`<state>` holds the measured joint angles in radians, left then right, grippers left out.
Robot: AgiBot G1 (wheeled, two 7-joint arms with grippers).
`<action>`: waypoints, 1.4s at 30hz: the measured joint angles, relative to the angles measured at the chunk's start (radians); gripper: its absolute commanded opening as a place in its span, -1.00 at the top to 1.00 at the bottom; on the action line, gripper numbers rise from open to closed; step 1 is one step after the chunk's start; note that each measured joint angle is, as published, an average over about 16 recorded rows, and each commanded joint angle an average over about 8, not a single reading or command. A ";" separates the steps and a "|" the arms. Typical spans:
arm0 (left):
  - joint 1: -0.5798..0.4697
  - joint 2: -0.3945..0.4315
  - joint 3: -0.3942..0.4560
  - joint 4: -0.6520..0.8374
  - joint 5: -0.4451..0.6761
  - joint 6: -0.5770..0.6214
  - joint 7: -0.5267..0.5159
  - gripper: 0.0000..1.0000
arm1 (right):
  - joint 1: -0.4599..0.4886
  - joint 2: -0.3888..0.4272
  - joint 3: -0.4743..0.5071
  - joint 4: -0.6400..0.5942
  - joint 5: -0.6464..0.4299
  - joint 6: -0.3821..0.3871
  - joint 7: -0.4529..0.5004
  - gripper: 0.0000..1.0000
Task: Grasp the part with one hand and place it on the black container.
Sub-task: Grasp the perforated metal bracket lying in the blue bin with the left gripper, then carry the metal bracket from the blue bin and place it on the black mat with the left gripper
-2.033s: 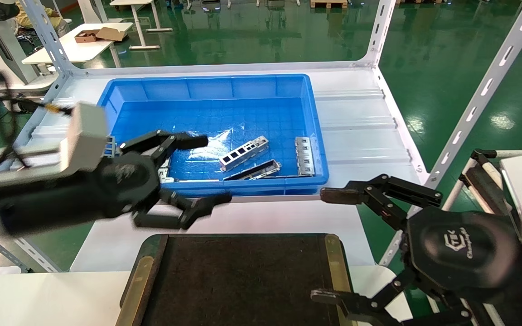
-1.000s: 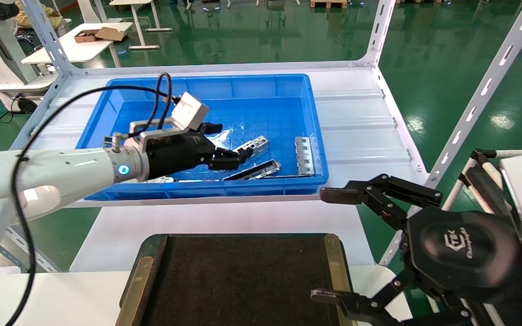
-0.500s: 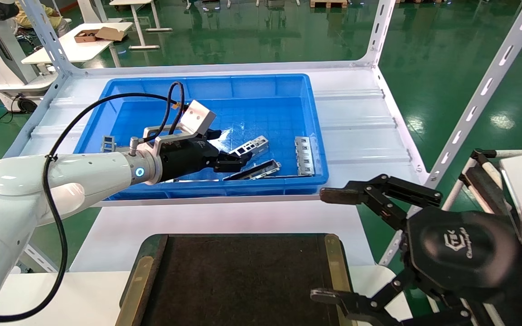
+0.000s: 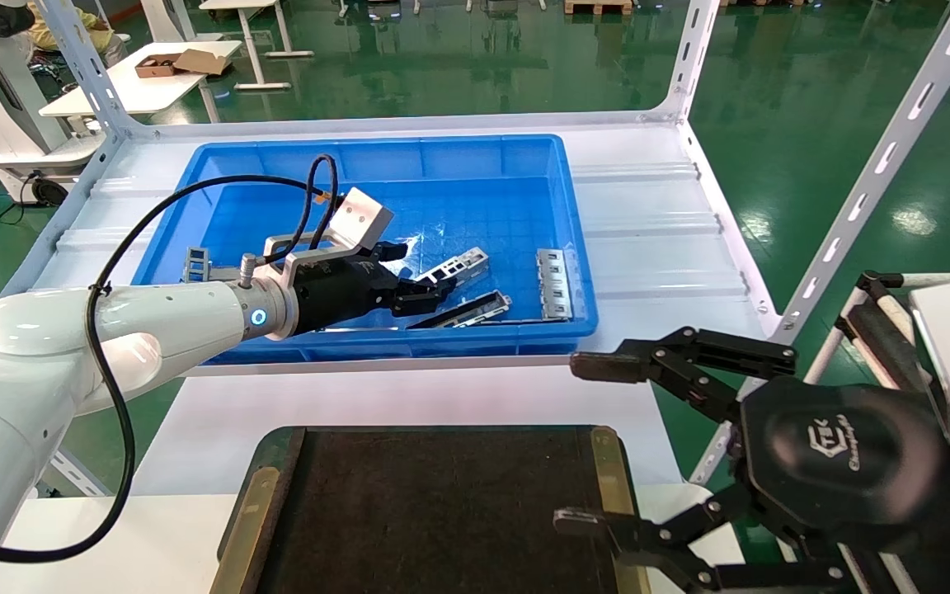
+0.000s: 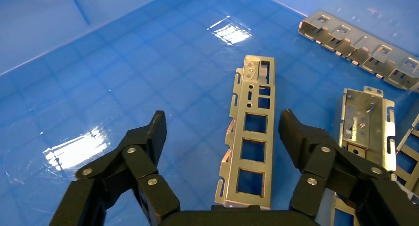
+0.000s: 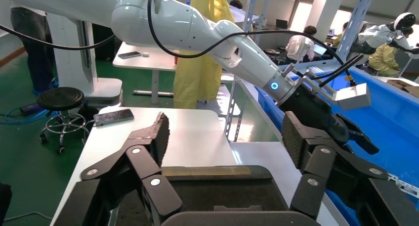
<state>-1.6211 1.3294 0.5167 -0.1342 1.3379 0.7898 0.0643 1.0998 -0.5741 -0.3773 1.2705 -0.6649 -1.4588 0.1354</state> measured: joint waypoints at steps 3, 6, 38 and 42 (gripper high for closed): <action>-0.004 0.002 -0.001 0.013 -0.003 -0.001 0.007 1.00 | 0.000 0.000 0.000 0.000 0.000 0.000 0.000 1.00; -0.007 0.004 -0.001 0.024 -0.005 -0.002 0.013 1.00 | 0.000 0.000 0.000 0.000 0.000 0.000 0.000 1.00; -0.070 -0.061 -0.036 0.019 -0.078 0.175 -0.012 1.00 | 0.000 0.000 0.000 0.000 0.000 0.000 0.000 1.00; -0.071 -0.103 -0.051 -0.023 -0.104 0.266 -0.024 1.00 | 0.000 0.000 0.000 0.000 0.000 0.000 0.000 1.00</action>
<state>-1.6919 1.2259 0.4660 -0.1577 1.2343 1.0560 0.0400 1.0999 -0.5739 -0.3777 1.2705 -0.6646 -1.4586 0.1352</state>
